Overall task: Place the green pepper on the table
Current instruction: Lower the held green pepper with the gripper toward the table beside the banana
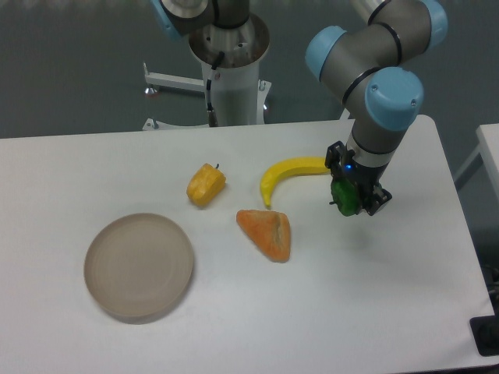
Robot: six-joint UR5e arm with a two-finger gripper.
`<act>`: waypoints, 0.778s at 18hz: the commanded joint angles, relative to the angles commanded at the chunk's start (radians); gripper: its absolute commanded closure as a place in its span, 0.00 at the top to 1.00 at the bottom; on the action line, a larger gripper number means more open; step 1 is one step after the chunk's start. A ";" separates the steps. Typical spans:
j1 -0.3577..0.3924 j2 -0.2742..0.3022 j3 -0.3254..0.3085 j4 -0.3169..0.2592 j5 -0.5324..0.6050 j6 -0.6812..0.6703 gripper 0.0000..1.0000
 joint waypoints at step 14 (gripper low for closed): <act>-0.049 -0.127 0.014 0.118 0.002 0.009 0.23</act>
